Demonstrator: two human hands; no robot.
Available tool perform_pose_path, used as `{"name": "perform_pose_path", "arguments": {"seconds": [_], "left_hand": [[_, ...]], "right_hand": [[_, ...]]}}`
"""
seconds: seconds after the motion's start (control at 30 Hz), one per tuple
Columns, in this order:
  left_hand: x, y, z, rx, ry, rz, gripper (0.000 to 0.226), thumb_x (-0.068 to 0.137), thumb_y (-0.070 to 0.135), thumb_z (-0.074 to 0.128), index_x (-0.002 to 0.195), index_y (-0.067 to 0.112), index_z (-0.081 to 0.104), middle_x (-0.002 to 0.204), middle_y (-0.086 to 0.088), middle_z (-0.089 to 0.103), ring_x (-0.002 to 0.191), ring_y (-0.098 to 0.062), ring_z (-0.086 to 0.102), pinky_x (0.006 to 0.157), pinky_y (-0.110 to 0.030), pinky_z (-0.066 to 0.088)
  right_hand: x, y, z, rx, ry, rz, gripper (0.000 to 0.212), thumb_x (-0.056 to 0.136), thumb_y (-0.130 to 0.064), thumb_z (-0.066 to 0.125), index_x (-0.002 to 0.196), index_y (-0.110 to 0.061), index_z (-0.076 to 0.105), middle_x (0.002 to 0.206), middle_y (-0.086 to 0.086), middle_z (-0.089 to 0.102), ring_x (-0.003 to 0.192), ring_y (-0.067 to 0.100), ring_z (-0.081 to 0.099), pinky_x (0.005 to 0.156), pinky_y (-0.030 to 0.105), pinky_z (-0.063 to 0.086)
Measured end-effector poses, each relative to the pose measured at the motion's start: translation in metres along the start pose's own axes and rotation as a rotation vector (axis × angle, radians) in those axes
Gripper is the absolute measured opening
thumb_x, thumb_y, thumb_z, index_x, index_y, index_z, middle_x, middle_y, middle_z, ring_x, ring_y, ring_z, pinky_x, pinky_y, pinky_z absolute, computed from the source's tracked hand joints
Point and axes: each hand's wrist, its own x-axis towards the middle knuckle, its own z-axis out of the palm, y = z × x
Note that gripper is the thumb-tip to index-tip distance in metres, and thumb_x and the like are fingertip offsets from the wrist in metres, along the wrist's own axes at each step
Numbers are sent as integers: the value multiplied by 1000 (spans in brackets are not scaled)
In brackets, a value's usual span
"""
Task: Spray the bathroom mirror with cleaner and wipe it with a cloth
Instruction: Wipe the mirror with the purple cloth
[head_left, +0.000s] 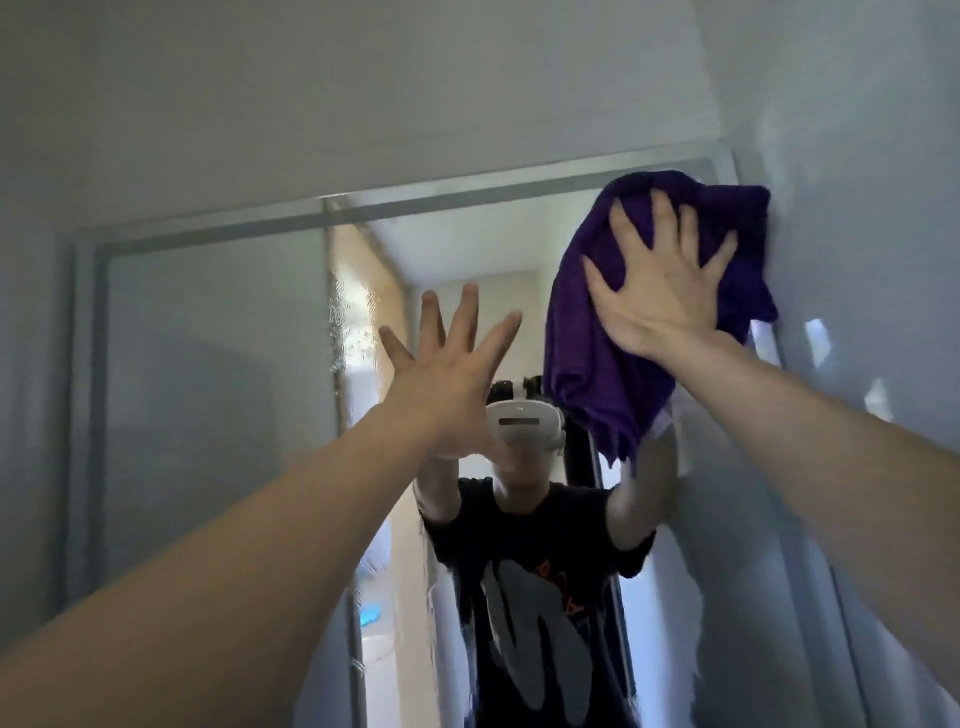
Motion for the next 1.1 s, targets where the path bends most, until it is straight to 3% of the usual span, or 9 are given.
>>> {"name": "perform_pose_path", "arguments": {"seconds": [0.1, 0.23, 0.37, 0.47, 0.57, 0.7, 1.0, 1.1], "left_hand": [[1, 1, 0, -22, 11, -10, 160, 34, 78, 85, 152, 48, -18, 165, 5, -29, 150, -43, -27, 109, -83, -3], [-5, -4, -1, -30, 16, 21, 154, 31, 90, 69, 151, 43, -16, 166, 6, -21, 153, -40, -20, 109, -83, 2], [-5, -5, 1, -7, 67, 19, 121, 58, 85, 56, 150, 41, -10, 165, 5, -25, 153, -39, -20, 111, -83, 5], [-3, -3, 2, 35, 34, -16, 146, 46, 86, 75, 154, 42, -13, 163, 5, -34, 152, -36, -27, 113, -79, -2], [-4, -5, 3, 42, 32, -18, 153, 40, 87, 76, 155, 42, -15, 162, 5, -38, 151, -34, -30, 113, -79, -2], [-3, -6, 4, 51, 36, -12, 153, 39, 89, 74, 153, 42, -17, 161, 5, -38, 151, -35, -31, 113, -79, 0], [2, -7, 11, 29, 53, -6, 155, 40, 89, 75, 153, 40, -19, 160, 4, -40, 148, -36, -36, 110, -79, -8], [3, -6, 14, 19, 66, -5, 156, 38, 89, 75, 152, 41, -20, 159, 5, -42, 148, -34, -37, 110, -79, -8]], "right_hand": [[3, -37, 7, -65, -10, -148, 79, 89, -71, 25, 159, -35, 20, 168, 11, 14, 152, 39, 16, 114, 75, 6], [-24, -48, 14, -93, 0, -266, 71, 93, -57, 29, 159, -33, 20, 168, 10, 20, 148, 38, 24, 113, 75, 13], [-55, -16, 12, -140, -38, -452, 73, 92, -57, 35, 160, -33, 20, 167, 8, 24, 147, 36, 29, 113, 74, 15], [-72, 29, 3, -181, -100, -556, 80, 85, -55, 43, 158, -31, 24, 166, 7, 26, 145, 36, 33, 112, 75, 19], [-64, 56, -7, -121, -120, -411, 83, 72, -40, 49, 152, -27, 31, 164, 7, 27, 145, 34, 31, 114, 72, 19], [-24, 60, -18, 34, -86, -182, 87, 67, -28, 49, 152, -24, 28, 165, 6, 17, 151, 31, 16, 122, 64, 7], [76, 27, -25, 120, -68, -78, 90, 75, -28, 49, 159, -25, 19, 170, 1, 10, 155, 25, 7, 121, 65, -1], [72, 6, -20, 96, -53, -152, 87, 75, -29, 49, 158, -29, 23, 170, 0, 13, 155, 25, 9, 122, 64, -2]]}}
